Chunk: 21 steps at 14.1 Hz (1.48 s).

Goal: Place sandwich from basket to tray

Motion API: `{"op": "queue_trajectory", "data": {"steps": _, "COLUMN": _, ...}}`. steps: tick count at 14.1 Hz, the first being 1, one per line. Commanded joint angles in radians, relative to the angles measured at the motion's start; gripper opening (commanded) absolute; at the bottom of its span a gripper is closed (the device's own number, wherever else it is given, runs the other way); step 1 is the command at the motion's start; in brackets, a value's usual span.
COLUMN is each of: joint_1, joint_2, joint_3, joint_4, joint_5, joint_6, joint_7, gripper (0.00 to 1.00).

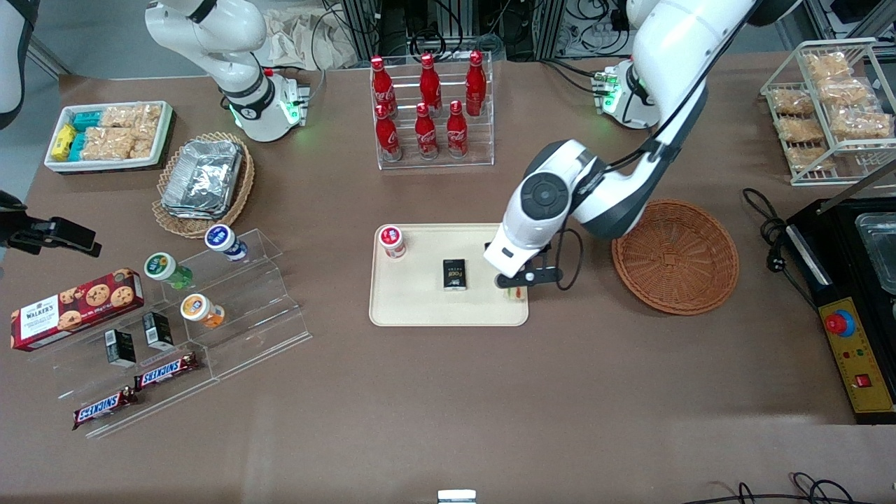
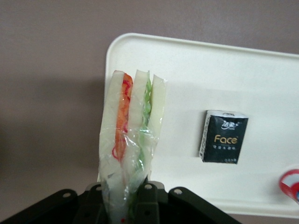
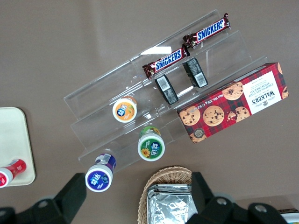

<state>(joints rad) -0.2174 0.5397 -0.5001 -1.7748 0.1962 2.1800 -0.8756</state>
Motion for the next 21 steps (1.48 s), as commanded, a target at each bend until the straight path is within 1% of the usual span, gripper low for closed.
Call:
{"op": "queue_trajectory", "data": {"steps": 1, "joint_1": -0.013, "joint_2": 0.057, "joint_3": 0.005, "joint_4": 0.026, "joint_5": 0.075, "joint_6": 0.021, "joint_7": -0.031, "gripper": 0.0}}
{"op": "queue_trajectory", "data": {"steps": 2, "joint_1": -0.014, "joint_2": 0.068, "joint_3": 0.005, "joint_4": 0.025, "joint_5": 0.077, "joint_6": 0.026, "joint_7": -0.031, "gripper": 0.0}}
{"op": "queue_trajectory", "data": {"steps": 4, "joint_1": -0.026, "joint_2": 0.088, "joint_3": 0.005, "joint_4": 0.026, "joint_5": 0.094, "joint_6": 0.047, "joint_7": -0.031, "gripper": 0.16}}
{"op": "queue_trajectory", "data": {"steps": 5, "joint_1": -0.026, "joint_2": 0.098, "joint_3": 0.005, "joint_4": 0.026, "joint_5": 0.104, "joint_6": 0.058, "joint_7": -0.031, "gripper": 0.37}}
{"op": "queue_trajectory", "data": {"steps": 6, "joint_1": -0.026, "joint_2": 0.097, "joint_3": 0.005, "joint_4": 0.026, "joint_5": 0.106, "joint_6": 0.06, "joint_7": -0.031, "gripper": 0.56}}
{"op": "queue_trajectory", "data": {"steps": 7, "joint_1": -0.026, "joint_2": 0.098, "joint_3": 0.006, "joint_4": 0.026, "joint_5": 0.108, "joint_6": 0.06, "joint_7": -0.031, "gripper": 0.84}}
{"op": "queue_trajectory", "data": {"steps": 8, "joint_1": -0.026, "joint_2": 0.098, "joint_3": 0.005, "joint_4": 0.026, "joint_5": 0.109, "joint_6": 0.06, "joint_7": -0.03, "gripper": 1.0}}
{"op": "queue_trajectory", "data": {"steps": 12, "joint_1": -0.019, "joint_2": 0.085, "joint_3": 0.005, "joint_4": 0.037, "joint_5": 0.109, "joint_6": 0.06, "joint_7": -0.033, "gripper": 1.0}}
{"op": "queue_trajectory", "data": {"steps": 14, "joint_1": -0.002, "joint_2": 0.039, "joint_3": 0.005, "joint_4": 0.047, "joint_5": 0.092, "joint_6": 0.057, "joint_7": -0.033, "gripper": 1.0}}
{"op": "queue_trajectory", "data": {"steps": 16, "joint_1": 0.041, "joint_2": -0.01, "joint_3": 0.002, "joint_4": 0.075, "joint_5": 0.077, "joint_6": 0.031, "joint_7": -0.033, "gripper": 1.0}}
{"op": "queue_trajectory", "data": {"steps": 17, "joint_1": 0.05, "joint_2": -0.041, "joint_3": 0.005, "joint_4": 0.09, "joint_5": 0.062, "joint_6": 0.002, "joint_7": -0.033, "gripper": 1.0}}
{"op": "queue_trajectory", "data": {"steps": 19, "joint_1": 0.114, "joint_2": -0.114, "joint_3": 0.003, "joint_4": 0.136, "joint_5": 0.052, "joint_6": -0.136, "joint_7": -0.028, "gripper": 1.0}}
{"op": "queue_trajectory", "data": {"steps": 21, "joint_1": 0.176, "joint_2": -0.155, "joint_3": 0.0, "joint_4": 0.224, "joint_5": -0.004, "joint_6": -0.306, "joint_7": -0.013, "gripper": 1.0}}
